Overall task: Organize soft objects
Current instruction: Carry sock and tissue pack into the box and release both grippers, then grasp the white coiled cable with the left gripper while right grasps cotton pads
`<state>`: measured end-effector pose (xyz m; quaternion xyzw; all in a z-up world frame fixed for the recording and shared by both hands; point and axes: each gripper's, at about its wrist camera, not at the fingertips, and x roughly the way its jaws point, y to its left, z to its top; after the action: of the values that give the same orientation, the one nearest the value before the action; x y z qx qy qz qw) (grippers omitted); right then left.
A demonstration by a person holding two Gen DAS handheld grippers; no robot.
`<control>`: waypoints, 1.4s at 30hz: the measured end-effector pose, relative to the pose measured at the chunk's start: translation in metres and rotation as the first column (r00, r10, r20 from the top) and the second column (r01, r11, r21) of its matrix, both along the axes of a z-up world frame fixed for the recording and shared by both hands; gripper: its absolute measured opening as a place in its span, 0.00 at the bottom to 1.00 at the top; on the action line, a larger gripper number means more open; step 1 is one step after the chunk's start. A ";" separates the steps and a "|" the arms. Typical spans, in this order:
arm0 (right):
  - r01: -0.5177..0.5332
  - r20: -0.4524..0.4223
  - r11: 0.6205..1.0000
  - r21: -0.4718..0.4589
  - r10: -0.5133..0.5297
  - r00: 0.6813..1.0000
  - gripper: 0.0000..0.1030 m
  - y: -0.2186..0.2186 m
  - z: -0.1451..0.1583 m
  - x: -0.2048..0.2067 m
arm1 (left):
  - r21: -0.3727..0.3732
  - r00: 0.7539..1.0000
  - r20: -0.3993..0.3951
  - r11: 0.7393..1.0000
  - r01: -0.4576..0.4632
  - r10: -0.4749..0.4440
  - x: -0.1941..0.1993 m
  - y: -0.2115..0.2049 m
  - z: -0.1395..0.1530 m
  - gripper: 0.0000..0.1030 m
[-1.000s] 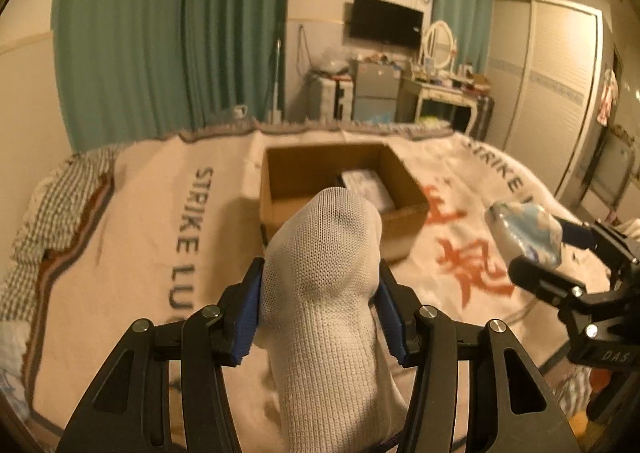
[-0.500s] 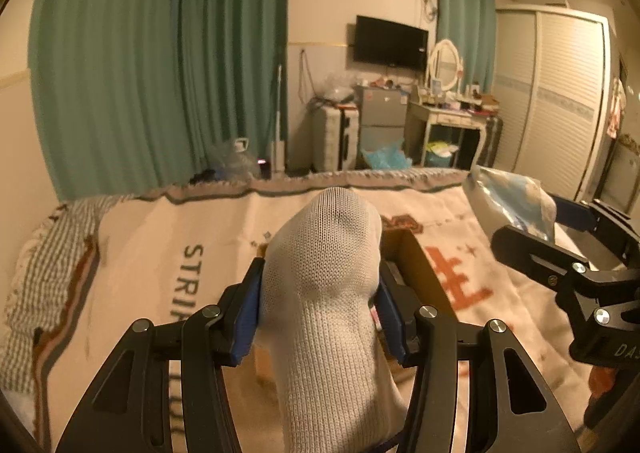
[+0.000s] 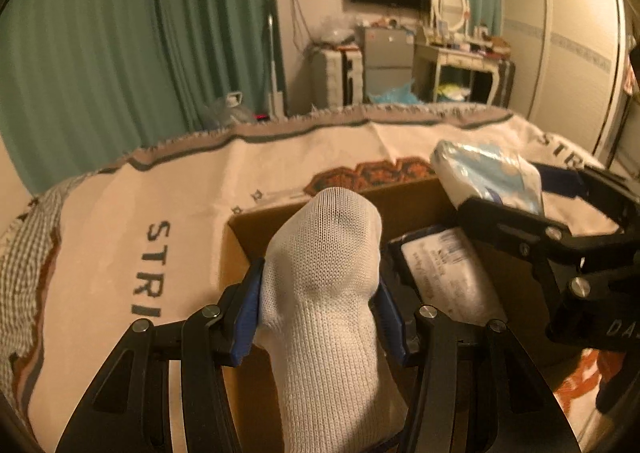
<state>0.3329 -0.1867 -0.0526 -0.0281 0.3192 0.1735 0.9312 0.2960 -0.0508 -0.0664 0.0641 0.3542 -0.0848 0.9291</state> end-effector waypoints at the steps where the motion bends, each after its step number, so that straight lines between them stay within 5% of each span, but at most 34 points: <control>1: -0.002 -0.001 1.000 0.003 0.002 1.000 0.80 -0.003 -0.004 0.003 | 0.009 1.000 -0.002 1.000 0.002 -0.002 0.000 -0.002 -0.002 0.53; 4: 0.017 0.001 1.000 -0.003 -0.017 1.000 0.83 -0.004 -0.008 0.008 | 0.038 1.000 0.002 0.999 -0.009 0.009 0.001 -0.009 -0.005 0.58; 6: 0.027 0.010 1.000 -0.015 -0.027 1.000 0.95 -0.004 -0.006 0.007 | 0.052 1.000 0.021 0.999 -0.017 0.016 0.002 -0.010 -0.001 0.80; 8: 0.042 0.012 0.999 -0.028 -0.042 0.999 0.97 -0.005 -0.003 0.006 | 0.057 0.998 0.056 0.998 -0.031 0.028 -0.002 -0.008 0.006 0.85; 13: 0.067 0.038 0.998 -0.008 -0.066 0.997 0.97 -0.016 0.024 -0.017 | 0.067 0.995 0.075 0.995 -0.067 0.062 -0.017 -0.005 0.031 0.85; 19: 0.076 0.133 0.997 -0.020 -0.073 0.988 0.97 -0.028 0.093 -0.074 | 0.063 0.979 0.194 0.995 -0.082 0.069 -0.073 -0.001 0.098 0.85; 26: 0.088 0.267 0.996 -0.015 -0.081 0.960 1.00 -0.038 0.175 -0.169 | 0.017 0.922 0.376 0.994 -0.107 0.092 -0.164 0.012 0.186 0.89; 30: 0.069 0.318 0.997 -0.025 -0.058 0.946 1.00 -0.040 0.202 -0.221 | -0.009 0.897 0.427 0.992 -0.124 0.116 -0.205 0.022 0.211 0.90; 35: -0.003 0.321 0.999 -0.034 0.013 0.947 1.00 -0.036 0.205 -0.267 | -0.011 0.899 0.411 0.987 -0.159 0.149 -0.240 0.035 0.204 0.89; 42: -0.079 0.255 0.995 -0.062 0.092 0.963 1.00 -0.025 0.157 -0.285 | -0.023 0.936 0.293 0.981 -0.195 0.193 -0.249 0.041 0.131 0.89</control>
<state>0.0483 -0.2121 0.1042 -0.0882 0.1987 0.2000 0.9554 0.0471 -0.0096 0.0645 0.0438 0.2171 0.0188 0.9750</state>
